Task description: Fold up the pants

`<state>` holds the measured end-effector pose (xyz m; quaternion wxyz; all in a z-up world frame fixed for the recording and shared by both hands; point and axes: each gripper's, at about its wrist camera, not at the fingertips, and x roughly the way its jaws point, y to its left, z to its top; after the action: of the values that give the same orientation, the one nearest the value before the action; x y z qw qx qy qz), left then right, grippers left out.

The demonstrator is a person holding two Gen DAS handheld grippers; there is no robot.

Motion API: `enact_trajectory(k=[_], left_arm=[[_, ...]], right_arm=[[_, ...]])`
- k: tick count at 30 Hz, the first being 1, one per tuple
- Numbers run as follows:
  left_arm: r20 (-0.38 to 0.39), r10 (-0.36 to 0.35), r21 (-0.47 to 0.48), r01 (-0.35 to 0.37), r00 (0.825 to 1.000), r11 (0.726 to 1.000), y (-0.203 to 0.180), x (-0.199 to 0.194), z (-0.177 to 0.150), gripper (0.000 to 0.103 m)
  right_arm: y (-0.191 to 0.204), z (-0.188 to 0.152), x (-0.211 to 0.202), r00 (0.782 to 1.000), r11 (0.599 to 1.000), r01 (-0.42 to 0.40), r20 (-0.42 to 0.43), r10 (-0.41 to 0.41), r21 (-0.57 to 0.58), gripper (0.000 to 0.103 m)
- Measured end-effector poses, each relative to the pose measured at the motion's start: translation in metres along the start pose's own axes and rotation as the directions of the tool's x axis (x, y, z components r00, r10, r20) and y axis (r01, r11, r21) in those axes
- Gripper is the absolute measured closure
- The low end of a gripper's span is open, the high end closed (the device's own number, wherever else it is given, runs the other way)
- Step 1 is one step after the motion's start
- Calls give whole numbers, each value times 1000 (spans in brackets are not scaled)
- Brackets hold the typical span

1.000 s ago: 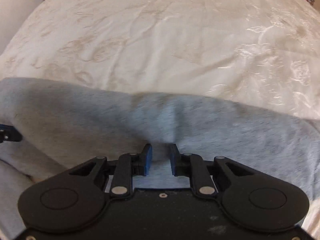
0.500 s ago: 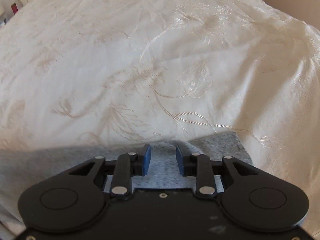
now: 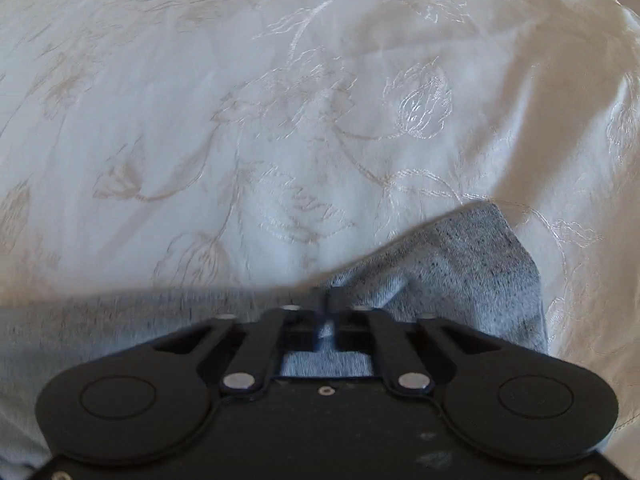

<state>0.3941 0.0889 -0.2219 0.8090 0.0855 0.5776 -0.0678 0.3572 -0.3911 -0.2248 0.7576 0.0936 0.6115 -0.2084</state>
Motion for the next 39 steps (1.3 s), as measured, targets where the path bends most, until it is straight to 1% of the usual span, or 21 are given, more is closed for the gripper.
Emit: enact_trajectory(k=[5,6,7,9,10,12,13,15,18,21,22,23,24,25,26,29,32,34,35,36,39], left_arm=[[2,9,17,-9,1000,1000,1,4,2,90],[5,13,20,-13,1000,1000,-2,3,1,90],[7,15,21,-15,1000,1000,-4,2,0,90],[15,19,21,-19,1000,1000,-1,2,-1,90],[19,20,18,-21,1000,1000,-3,0,-5,90],[25,20,7,-20,1000,1000,-8,-5,-9,90],[23,17,-4,-17,1000,1000,-7,-7,-9,90],[13,2,-70,-2,1000,998,-3,-18,-7,89],[41,-67,-165,73,997,984,0,-42,-3,88],[70,-78,-148,88,995,985,-14,-62,3,87],[79,-80,-131,90,994,987,-23,-68,6,87],[87,-86,-114,95,993,989,-28,-70,9,86],[92,-94,-102,103,991,989,-35,-72,13,86],[95,-104,-95,113,990,989,-42,-73,15,86],[98,-115,-93,124,989,988,-48,-74,16,86],[101,-157,-88,166,982,982,-70,-72,26,85],[105,-191,-68,199,976,978,-98,-67,44,79],[113,-219,-49,226,969,973,-119,-63,60,73],[111,-239,-40,245,965,969,-128,-59,69,66],[102,-267,-35,271,958,962,-138,-53,79,64],[28,-354,7,354,935,935,-166,-33,102,64]], right_arm=[[-33,-59,-14,995,996,-80,-61,83,50,102],[-39,-69,-17,994,994,-84,-64,88,64,102],[-44,-73,-22,995,992,-95,-31,97,83,100],[-49,-67,-36,990,986,-125,77,117,108,92],[-49,-59,-40,987,986,-121,122,108,112,84],[-45,-30,-37,981,987,-111,173,89,119,65],[-40,-11,-30,981,986,-108,176,86,123,65],[-32,11,-18,983,985,-101,167,78,136,67],[-26,42,7,994,978,-47,108,25,205,66],[-15,48,31,1000,985,-7,26,3,171,66],[-10,44,38,1000,993,6,3,-6,120,66],[-5,38,40,1000,998,12,14,-12,61,67],[-2,31,38,999,1000,12,41,-12,0,73],[-1,25,36,999,999,-1,35,3,-45,103],[-4,19,33,1000,998,-22,22,23,-55,102],[-25,-7,18,995,995,-90,41,92,-32,102],[-46,-38,17,994,994,-107,26,108,-22,102],[-57,-58,17,992,993,-116,47,117,-14,102],[-62,-66,17,989,991,-132,62,133,-11,102],[-67,-72,16,986,989,-149,71,149,-3,102],[-76,-81,14,979,981,-195,71,193,9,102]])
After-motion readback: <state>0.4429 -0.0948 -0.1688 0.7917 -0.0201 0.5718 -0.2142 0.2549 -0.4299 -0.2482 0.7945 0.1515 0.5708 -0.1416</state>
